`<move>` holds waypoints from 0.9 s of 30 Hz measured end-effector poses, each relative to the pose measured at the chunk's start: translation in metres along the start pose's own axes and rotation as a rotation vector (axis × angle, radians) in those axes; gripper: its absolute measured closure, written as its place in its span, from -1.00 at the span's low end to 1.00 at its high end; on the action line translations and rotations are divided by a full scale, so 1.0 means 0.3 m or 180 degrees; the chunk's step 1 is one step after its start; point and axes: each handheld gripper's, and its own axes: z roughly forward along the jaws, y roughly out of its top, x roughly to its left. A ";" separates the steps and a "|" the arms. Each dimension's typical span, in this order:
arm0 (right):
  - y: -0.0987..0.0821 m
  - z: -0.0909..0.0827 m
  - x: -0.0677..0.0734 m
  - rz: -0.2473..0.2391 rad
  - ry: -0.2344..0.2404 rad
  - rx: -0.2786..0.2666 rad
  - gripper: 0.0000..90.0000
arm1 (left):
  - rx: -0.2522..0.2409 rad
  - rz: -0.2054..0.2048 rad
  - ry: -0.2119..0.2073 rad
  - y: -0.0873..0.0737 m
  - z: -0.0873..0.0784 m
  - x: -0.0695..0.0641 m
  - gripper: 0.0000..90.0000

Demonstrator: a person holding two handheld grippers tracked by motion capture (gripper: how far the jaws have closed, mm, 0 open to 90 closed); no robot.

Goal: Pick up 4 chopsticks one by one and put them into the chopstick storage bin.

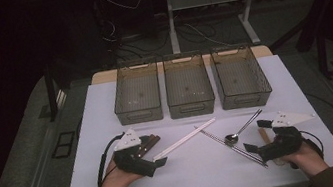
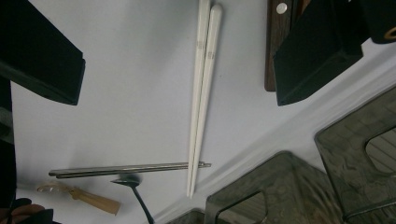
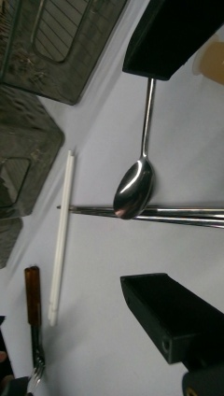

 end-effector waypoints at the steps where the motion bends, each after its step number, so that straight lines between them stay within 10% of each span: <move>1: -0.001 0.002 0.000 -0.0001 -0.0003 0.0011 -0.98 | -0.0004 0.0003 0.0002 0.005 0.005 -0.001 -0.98; 27: 0.002 -0.002 0.007 -0.0025 0.0028 0.0004 -0.98 | -0.0094 -0.0033 0.0109 0.057 0.050 0.031 -0.66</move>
